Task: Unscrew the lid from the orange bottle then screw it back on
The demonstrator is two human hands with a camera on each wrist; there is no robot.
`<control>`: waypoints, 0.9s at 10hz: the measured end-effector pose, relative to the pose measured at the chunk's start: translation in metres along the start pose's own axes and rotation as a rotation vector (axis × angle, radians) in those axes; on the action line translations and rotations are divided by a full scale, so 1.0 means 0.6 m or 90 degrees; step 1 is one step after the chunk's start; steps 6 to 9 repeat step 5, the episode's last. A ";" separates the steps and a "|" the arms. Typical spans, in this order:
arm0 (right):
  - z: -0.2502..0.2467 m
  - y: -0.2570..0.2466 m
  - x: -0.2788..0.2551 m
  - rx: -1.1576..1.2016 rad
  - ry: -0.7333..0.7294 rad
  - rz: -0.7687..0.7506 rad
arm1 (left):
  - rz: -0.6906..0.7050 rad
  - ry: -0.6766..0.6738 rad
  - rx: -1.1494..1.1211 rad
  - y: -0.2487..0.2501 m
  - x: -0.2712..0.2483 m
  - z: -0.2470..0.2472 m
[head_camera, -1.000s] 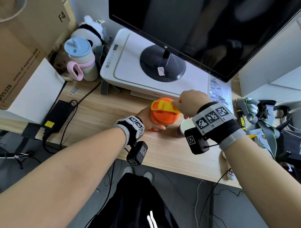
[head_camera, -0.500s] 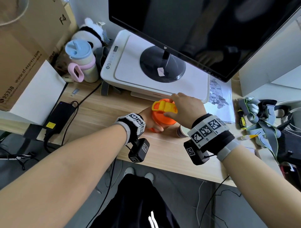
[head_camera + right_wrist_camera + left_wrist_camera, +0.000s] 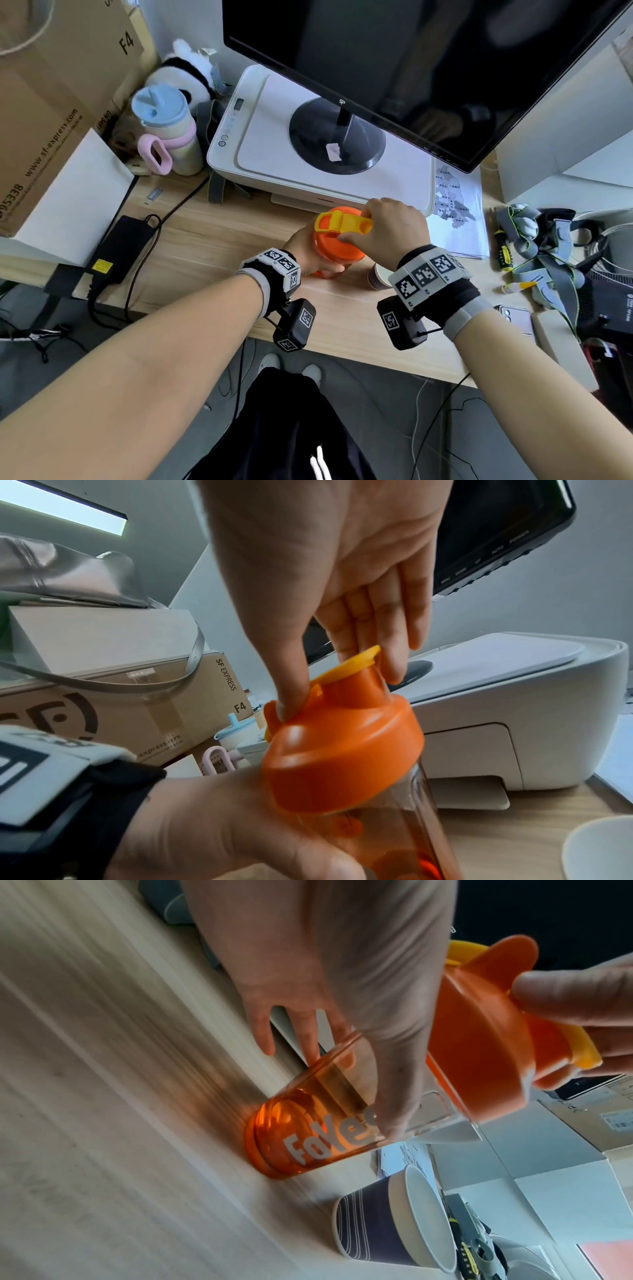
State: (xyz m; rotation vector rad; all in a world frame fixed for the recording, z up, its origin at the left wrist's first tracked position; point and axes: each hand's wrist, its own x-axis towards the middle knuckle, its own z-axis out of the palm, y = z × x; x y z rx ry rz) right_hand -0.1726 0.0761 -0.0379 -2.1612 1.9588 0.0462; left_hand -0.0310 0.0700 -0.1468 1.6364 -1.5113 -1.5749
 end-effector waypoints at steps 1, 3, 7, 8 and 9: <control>0.002 -0.001 -0.004 0.014 0.004 0.006 | -0.004 -0.013 0.003 0.001 0.000 -0.001; -0.003 0.012 -0.007 0.081 -0.034 -0.002 | -0.035 -0.080 0.086 0.007 0.002 -0.011; -0.029 0.026 -0.004 0.085 -0.081 -0.010 | -0.119 -0.128 0.343 0.028 -0.002 -0.058; -0.029 0.026 -0.004 0.085 -0.081 -0.010 | -0.119 -0.128 0.343 0.028 -0.002 -0.058; -0.029 0.026 -0.004 0.085 -0.081 -0.010 | -0.119 -0.128 0.343 0.028 -0.002 -0.058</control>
